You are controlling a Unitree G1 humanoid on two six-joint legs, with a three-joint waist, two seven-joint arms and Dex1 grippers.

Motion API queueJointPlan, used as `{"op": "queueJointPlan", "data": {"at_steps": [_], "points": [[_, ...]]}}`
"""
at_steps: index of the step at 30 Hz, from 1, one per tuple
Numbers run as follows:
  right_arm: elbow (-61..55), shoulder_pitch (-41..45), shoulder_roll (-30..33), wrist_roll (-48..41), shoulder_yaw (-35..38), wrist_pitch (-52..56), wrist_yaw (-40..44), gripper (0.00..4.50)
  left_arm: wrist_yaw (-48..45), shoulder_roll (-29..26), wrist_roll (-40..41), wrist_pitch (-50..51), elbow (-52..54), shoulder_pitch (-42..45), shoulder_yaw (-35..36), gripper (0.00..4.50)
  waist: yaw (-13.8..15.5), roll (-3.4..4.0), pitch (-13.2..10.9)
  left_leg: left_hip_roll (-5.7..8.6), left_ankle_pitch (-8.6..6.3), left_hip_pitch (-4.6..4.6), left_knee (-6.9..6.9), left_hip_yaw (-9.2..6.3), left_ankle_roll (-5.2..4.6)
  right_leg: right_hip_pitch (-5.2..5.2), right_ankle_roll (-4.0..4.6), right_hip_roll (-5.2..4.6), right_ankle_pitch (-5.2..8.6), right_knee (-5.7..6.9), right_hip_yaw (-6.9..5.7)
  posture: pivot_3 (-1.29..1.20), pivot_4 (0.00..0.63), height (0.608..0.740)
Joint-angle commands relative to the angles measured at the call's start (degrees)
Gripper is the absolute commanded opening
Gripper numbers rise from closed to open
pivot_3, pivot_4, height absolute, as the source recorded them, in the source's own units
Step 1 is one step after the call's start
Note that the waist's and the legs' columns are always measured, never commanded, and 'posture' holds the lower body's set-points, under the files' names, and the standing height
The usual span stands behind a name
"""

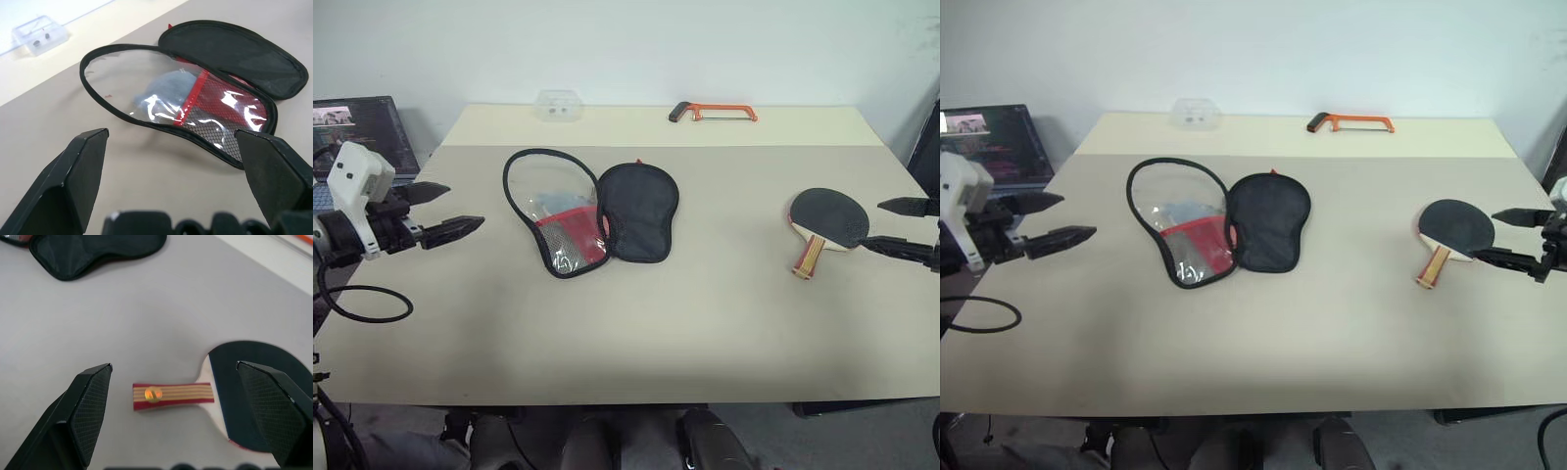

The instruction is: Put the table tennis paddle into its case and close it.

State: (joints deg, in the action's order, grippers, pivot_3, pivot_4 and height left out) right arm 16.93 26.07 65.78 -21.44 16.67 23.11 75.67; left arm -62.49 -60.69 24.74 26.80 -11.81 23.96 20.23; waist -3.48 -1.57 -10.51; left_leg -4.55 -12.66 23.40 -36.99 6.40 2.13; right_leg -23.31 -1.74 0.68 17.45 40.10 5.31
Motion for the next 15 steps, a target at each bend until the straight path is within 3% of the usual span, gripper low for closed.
{"op": "queueJointPlan", "data": {"at_steps": [1,11,15], "points": [[-2.2,1.3,1.4,-1.0,1.4,0.4,-0.8,4.48,0.5,1.4,0.4,-2.0,-0.1,2.2,-0.1,4.5,0.1,0.0,0.0,0.0,0.0,0.0,-0.01,0.0,0.0,0.0,0.0,0.0,0.0,0.0,-0.01,0.0,0.15,0.74],[-4.4,1.8,0.7,-2.5,2.3,1.1,-2.2,4.48,3.8,4.9,-1.9,-4.1,-3.8,7.7,-3.7,4.5,0.1,-0.01,0.0,0.02,0.0,0.02,-0.01,0.0,0.0,0.0,0.0,0.01,0.0,0.0,0.01,0.0,0.15,0.74],[-5.8,1.2,0.0,-3.1,1.6,1.0,-2.7,4.48,10.7,5.9,-7.9,-2.2,-5.0,7.9,-8.1,4.5,0.1,-0.02,0.0,0.02,0.0,0.02,-0.02,0.0,0.0,0.0,0.0,0.01,0.0,0.0,0.02,0.0,0.15,0.74]]}}
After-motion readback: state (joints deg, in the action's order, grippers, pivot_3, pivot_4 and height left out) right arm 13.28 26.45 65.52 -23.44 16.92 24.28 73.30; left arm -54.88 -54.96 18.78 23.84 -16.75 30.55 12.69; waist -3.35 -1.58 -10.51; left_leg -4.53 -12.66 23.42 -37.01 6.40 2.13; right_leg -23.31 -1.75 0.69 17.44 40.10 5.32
